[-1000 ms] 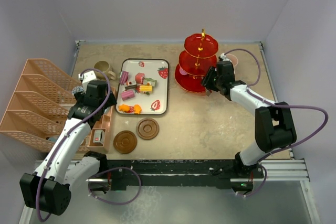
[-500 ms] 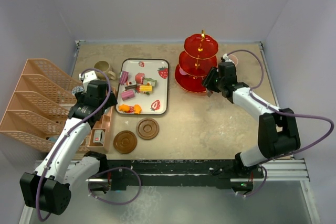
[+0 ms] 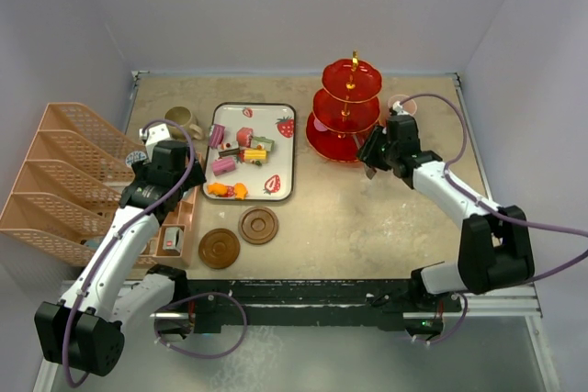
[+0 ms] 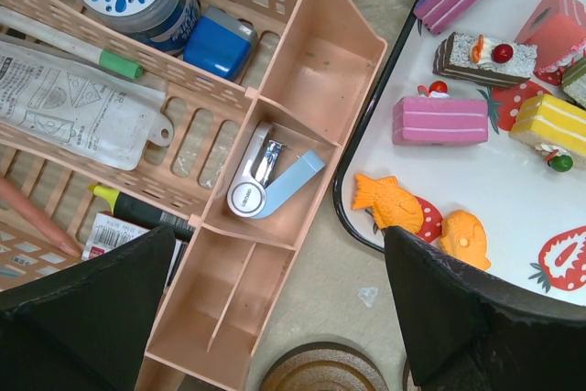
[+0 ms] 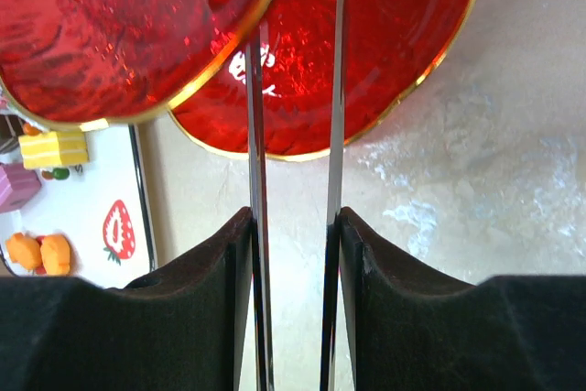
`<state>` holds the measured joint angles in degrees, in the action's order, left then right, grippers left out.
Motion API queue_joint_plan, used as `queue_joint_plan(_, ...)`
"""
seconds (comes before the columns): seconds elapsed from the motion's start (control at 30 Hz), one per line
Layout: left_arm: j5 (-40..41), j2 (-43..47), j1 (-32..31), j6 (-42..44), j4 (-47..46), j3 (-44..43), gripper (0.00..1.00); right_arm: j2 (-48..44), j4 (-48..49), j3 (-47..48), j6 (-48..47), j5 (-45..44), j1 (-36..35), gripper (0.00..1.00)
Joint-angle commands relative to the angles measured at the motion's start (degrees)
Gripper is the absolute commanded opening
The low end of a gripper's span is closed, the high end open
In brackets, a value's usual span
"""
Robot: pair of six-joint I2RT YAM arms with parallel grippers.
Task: Serve the afternoon tea
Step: Place the desert on the desert table, then adjust the dessert on the tray.
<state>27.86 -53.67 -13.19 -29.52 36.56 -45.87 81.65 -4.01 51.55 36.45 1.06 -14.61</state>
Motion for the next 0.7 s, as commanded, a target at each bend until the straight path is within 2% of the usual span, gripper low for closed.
queue_joint_plan(0.0,-0.14,0.72,-0.26,-0.37,-1.61,-2.27,0.94,-4.71,-1.43,-1.64,-1.91,0.32,0.02,0.42)
queue_joint_plan(0.27,-0.7,1.01,-0.26,-0.18,-1.92,-2.26,0.94,-9.99,-4.81,-3.56,-2.55,2.71,0.01,0.42)
queue_joint_plan(0.67,0.63,2.6,-0.26,-0.58,-1.38,-2.44,0.94,-15.85,-9.24,-6.38,-4.28,12.19,-0.07,0.42)
